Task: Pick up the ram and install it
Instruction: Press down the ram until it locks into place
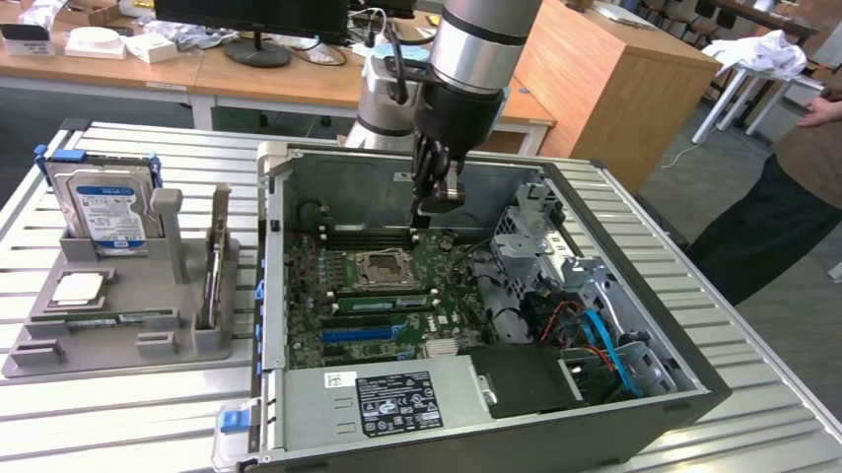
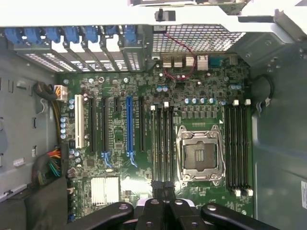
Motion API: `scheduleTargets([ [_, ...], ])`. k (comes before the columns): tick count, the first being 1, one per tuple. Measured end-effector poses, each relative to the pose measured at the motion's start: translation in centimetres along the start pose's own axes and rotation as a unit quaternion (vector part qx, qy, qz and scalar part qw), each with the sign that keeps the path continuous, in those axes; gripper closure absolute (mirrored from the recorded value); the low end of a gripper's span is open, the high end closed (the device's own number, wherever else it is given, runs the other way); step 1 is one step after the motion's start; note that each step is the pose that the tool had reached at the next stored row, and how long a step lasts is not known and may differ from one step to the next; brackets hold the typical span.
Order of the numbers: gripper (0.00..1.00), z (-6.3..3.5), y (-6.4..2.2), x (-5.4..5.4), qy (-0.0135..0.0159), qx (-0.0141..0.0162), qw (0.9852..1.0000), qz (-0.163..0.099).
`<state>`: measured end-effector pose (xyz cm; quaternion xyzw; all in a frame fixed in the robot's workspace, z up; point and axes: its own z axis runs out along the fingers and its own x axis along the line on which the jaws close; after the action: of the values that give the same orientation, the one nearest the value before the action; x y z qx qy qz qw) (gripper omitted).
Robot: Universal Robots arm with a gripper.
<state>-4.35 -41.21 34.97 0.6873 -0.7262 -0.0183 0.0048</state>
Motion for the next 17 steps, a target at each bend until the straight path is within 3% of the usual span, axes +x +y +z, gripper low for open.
scheduleTargets([
  [5, 0.90, 0.01, 0.00, 0.00, -0.0010, 0.0006, 0.9995, 0.031],
  [9, 0.90, 0.02, 0.00, 0.00, -0.0019, 0.0011, 0.9983, 0.058],
  [13, 0.90, 0.03, 0.00, 0.00, -0.0029, 0.0016, 0.9963, 0.085],
  [17, 0.90, 0.04, 0.00, 0.00, -0.0038, 0.0021, 0.9934, 0.115],
])
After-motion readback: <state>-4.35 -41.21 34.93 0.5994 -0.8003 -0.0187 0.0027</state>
